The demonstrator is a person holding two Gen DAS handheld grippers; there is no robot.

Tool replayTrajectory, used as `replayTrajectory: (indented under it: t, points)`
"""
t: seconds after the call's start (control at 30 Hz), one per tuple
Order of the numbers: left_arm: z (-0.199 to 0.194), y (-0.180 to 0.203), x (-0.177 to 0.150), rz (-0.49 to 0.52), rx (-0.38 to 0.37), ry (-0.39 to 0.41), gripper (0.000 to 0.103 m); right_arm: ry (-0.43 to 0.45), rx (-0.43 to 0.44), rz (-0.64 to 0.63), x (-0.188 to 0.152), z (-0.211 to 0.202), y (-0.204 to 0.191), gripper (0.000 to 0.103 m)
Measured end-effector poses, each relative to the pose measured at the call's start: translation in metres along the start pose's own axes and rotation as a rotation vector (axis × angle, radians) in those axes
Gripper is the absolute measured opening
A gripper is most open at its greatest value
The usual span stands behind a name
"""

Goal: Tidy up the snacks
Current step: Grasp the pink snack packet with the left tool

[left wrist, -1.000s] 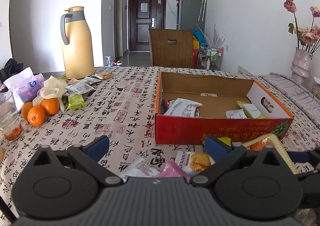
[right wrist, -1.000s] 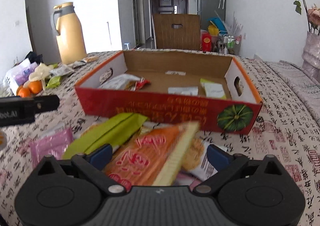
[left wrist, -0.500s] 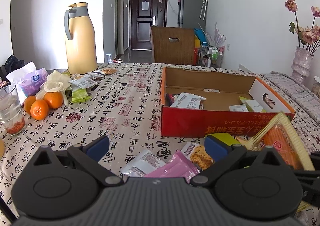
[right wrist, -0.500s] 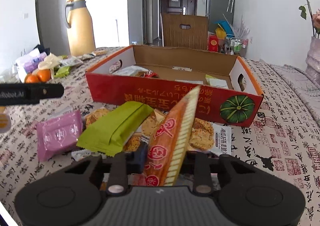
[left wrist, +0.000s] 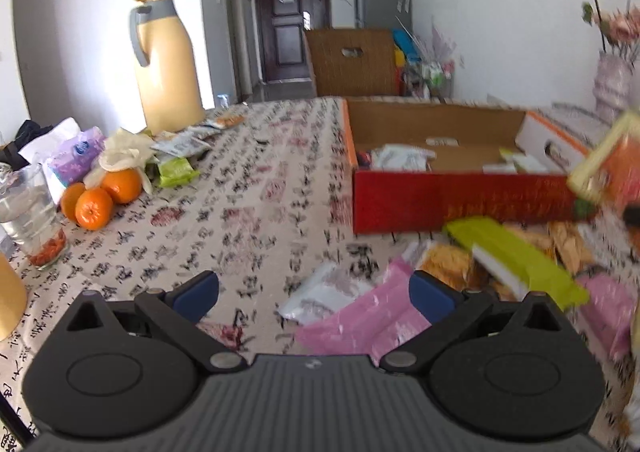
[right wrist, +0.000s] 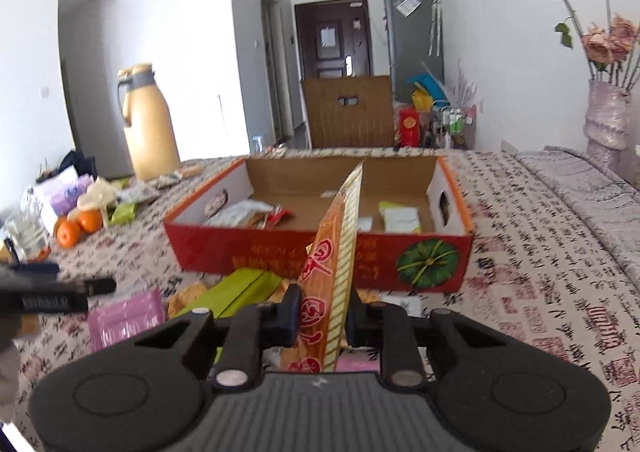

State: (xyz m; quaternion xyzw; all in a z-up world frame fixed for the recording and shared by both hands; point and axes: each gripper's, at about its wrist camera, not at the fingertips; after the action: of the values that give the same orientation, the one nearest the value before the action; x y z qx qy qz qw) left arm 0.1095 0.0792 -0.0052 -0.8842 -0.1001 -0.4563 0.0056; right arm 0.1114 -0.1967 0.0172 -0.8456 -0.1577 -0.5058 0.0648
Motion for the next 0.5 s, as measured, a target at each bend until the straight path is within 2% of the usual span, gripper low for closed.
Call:
replayTrajectory:
  t: [0.2,0.3,0.5]
  points:
    - [0.003,0.009,-0.014,0.08,-0.07,-0.024,0.103,0.028,-0.045,0.046,0.001,-0.007,0.02,0.021]
    - [0.006,0.02,-0.02,0.152,-0.095,-0.03,0.103,0.032,-0.06,0.061,0.0,-0.008,0.027,0.021]
    - [0.023,0.036,-0.03,0.264,-0.077,-0.056,0.103,0.031,-0.075,0.081,-0.004,-0.008,0.036,0.021]
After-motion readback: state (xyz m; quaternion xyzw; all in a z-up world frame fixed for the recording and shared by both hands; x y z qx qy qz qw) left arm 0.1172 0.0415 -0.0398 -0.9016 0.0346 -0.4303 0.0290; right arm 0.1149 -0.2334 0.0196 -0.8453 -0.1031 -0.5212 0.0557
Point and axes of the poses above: each gripper's, at about its wrist camera, not at the fingertips, and z roughly the way its jaws point, y to its right, x to its top, and after that the axes turned 11 degrees about -z, right-handed
